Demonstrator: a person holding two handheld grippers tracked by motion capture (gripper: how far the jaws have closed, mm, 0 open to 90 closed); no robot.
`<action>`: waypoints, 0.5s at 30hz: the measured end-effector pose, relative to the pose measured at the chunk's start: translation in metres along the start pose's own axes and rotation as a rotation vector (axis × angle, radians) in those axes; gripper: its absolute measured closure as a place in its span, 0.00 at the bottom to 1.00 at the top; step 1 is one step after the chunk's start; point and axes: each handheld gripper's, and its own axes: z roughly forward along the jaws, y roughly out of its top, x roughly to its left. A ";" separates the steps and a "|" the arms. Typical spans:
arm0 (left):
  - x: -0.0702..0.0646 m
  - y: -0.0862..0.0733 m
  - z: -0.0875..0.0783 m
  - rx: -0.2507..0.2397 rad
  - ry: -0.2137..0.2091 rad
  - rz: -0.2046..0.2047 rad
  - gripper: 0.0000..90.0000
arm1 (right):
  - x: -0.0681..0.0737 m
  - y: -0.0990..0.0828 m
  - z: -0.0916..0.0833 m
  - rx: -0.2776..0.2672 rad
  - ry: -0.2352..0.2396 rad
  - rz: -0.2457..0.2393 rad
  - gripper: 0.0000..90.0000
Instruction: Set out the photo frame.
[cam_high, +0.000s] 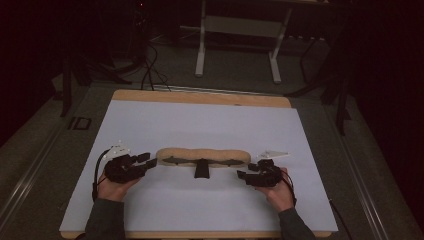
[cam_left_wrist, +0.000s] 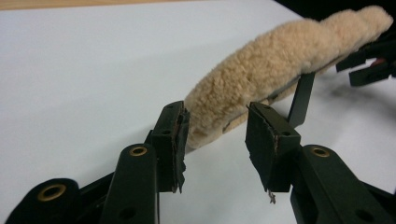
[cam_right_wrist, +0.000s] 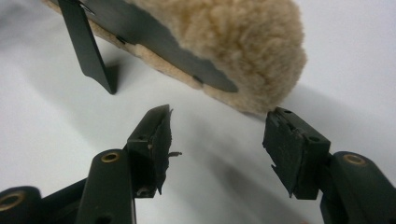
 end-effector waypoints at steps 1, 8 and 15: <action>0.001 0.000 -0.001 -0.008 -0.001 -0.007 0.65 | 0.000 0.000 0.000 0.000 0.004 0.001 0.46; 0.006 0.004 -0.005 -0.067 0.006 -0.052 0.68 | 0.003 0.001 0.000 0.002 0.016 -0.008 0.48; 0.005 0.004 -0.001 -0.061 0.085 -0.005 0.78 | 0.011 0.002 0.000 -0.006 0.038 -0.060 0.59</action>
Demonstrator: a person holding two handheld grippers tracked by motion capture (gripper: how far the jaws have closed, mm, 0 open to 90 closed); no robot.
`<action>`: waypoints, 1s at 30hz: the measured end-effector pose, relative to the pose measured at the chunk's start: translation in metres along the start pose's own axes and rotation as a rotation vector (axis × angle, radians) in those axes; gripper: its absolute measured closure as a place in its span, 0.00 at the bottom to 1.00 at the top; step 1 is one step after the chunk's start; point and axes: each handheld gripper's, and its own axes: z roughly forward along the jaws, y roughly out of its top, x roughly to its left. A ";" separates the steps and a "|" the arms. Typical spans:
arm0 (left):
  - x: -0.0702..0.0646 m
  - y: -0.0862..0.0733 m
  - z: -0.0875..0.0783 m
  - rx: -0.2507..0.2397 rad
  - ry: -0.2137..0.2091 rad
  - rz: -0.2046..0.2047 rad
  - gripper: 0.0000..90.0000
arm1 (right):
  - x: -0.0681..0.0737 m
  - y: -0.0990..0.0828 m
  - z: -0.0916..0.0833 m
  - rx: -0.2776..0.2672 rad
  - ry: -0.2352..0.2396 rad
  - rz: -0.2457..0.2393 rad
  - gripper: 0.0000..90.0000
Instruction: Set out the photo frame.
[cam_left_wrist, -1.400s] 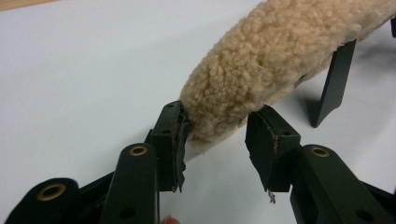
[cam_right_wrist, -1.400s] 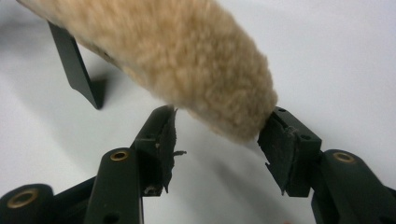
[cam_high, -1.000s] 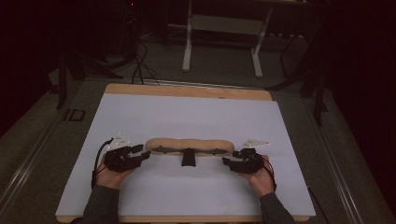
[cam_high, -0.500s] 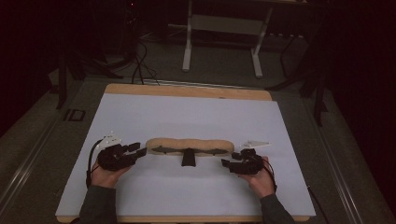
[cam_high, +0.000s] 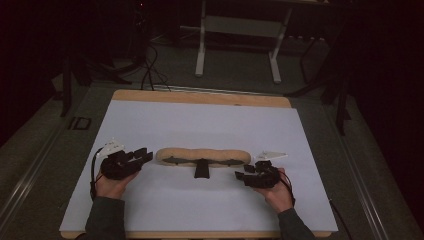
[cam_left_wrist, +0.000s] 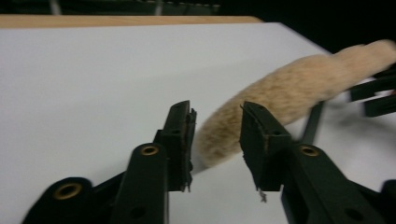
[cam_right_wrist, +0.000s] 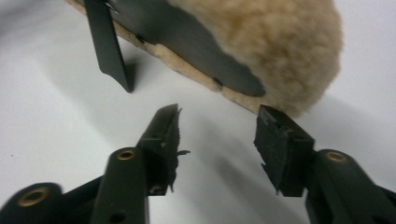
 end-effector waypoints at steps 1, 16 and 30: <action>-0.001 0.000 0.006 0.004 0.013 0.016 0.83 | 0.004 0.000 0.000 -0.010 0.002 -0.026 0.66; -0.009 0.002 0.026 0.016 0.049 0.058 1.00 | 0.016 0.004 0.007 -0.056 -0.116 -0.067 1.00; -0.012 0.000 0.027 0.031 0.044 0.060 1.00 | 0.010 0.004 0.007 -0.070 -0.154 -0.022 1.00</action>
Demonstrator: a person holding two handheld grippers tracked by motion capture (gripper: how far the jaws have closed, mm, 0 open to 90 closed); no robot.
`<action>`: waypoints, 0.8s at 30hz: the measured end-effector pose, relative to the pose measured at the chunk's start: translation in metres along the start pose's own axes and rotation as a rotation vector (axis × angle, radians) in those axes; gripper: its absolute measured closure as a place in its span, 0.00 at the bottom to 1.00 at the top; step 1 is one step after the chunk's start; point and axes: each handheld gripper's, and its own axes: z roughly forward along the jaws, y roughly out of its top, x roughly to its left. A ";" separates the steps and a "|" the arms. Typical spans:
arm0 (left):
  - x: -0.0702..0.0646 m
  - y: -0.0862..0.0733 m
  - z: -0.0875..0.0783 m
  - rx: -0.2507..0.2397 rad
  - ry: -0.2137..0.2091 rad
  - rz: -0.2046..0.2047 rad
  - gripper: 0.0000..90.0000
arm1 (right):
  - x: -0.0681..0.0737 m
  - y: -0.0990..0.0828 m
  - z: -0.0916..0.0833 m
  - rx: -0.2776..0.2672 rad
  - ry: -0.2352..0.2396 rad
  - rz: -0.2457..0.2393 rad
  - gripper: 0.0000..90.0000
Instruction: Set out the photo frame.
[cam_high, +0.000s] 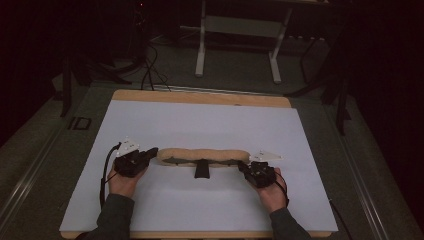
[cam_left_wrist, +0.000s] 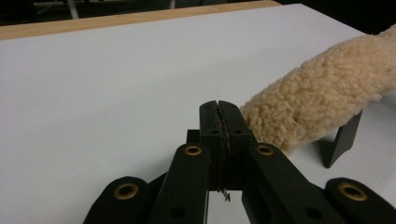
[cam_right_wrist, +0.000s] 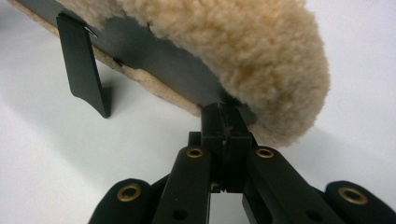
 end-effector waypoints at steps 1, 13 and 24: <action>0.000 -0.001 -0.001 -0.002 -0.002 -0.001 1.00 | 0.000 0.000 0.001 0.001 0.000 0.002 1.00; -0.009 -0.004 -0.007 0.000 0.005 0.022 1.00 | 0.001 0.003 0.005 -0.012 0.009 0.025 1.00; -0.016 -0.006 -0.012 0.010 0.014 0.050 1.00 | 0.002 0.006 0.014 -0.007 0.003 0.022 1.00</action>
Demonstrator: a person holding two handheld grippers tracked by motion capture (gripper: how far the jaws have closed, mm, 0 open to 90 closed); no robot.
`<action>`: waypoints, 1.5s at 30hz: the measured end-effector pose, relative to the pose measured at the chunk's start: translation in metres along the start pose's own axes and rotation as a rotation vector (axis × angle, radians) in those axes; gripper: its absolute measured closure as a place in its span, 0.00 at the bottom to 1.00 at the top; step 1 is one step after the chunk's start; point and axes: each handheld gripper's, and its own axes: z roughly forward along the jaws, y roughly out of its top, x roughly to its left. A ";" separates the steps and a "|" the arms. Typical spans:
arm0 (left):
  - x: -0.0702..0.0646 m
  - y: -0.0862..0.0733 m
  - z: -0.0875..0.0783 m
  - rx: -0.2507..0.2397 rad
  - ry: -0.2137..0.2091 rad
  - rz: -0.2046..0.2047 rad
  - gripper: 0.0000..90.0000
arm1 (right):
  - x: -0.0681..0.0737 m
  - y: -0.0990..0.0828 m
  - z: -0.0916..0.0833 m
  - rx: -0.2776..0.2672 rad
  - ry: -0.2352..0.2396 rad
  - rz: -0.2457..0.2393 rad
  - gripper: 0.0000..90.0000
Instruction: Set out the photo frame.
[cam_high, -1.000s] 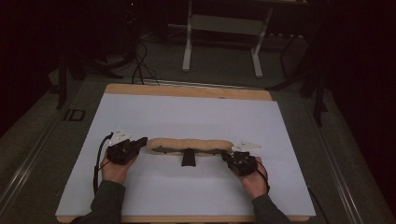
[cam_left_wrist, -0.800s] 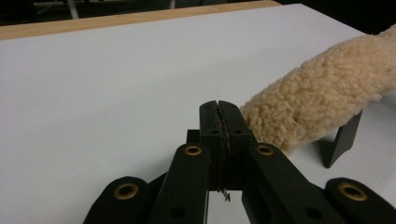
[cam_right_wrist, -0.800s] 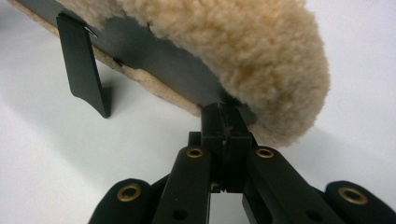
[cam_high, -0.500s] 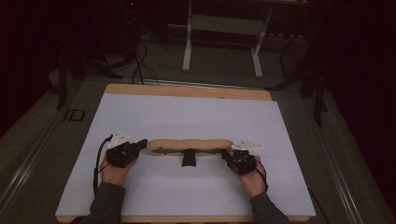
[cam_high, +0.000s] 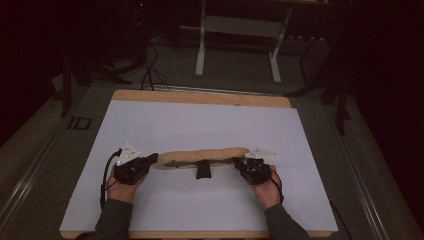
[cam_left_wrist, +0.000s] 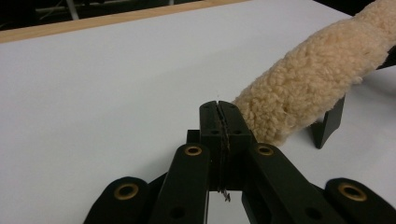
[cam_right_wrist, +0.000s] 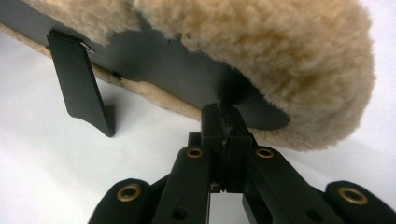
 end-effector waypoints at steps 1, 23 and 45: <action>0.001 0.000 0.001 -0.004 -0.005 -0.006 1.00 | 0.000 0.000 0.000 -0.001 -0.001 0.001 1.00; 0.005 0.002 0.014 0.032 -0.020 0.003 1.00 | 0.003 0.003 0.001 -0.015 0.007 0.008 1.00; -0.018 -0.004 0.000 0.043 -0.055 0.044 1.00 | 0.010 0.011 0.003 -0.034 0.027 0.015 1.00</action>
